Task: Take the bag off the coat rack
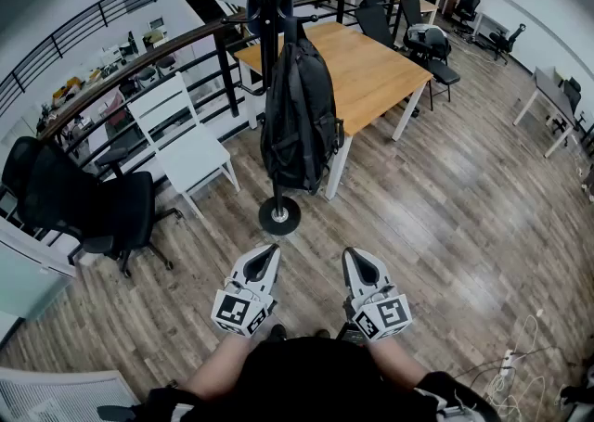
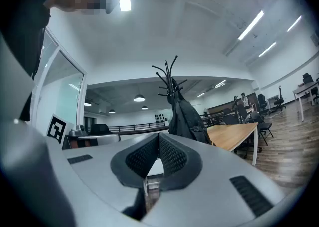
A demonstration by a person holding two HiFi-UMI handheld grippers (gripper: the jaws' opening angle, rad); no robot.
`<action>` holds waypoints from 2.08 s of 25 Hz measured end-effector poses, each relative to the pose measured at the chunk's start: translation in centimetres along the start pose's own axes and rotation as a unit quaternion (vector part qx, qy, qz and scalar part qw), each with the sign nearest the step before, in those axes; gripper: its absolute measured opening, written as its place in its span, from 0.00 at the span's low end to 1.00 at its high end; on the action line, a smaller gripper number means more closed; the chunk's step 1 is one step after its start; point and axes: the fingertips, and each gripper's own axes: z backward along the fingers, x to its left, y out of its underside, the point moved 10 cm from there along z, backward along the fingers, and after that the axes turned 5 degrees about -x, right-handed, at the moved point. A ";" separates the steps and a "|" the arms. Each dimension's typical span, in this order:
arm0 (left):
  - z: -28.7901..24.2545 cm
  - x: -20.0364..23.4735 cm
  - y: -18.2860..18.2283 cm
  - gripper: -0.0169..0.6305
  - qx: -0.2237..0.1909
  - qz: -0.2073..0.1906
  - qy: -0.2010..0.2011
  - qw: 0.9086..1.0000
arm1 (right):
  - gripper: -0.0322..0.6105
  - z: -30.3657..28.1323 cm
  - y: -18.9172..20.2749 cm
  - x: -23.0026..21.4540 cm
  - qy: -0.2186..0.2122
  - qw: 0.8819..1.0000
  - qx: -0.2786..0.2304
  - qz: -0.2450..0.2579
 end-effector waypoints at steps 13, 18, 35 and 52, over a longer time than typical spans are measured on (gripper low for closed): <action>-0.4 -1.8 0.5 0.05 0.016 0.004 0.009 1.000 | 0.10 2.0 0.7 -1.3 0.004 0.999 -0.013 -0.041; -0.7 -2.5 0.8 0.05 0.016 0.014 0.011 1.000 | 0.10 3.0 1.0 -2.6 0.003 0.998 -0.024 -0.059; -1.9 -5.5 1.0 0.05 0.015 0.014 -0.002 1.000 | 0.10 6.2 0.7 -6.4 -0.015 0.994 -0.048 -0.092; -1.9 -6.7 2.5 0.05 0.021 0.029 -0.019 0.999 | 0.10 7.3 2.2 -8.2 -0.020 0.994 -0.029 -0.107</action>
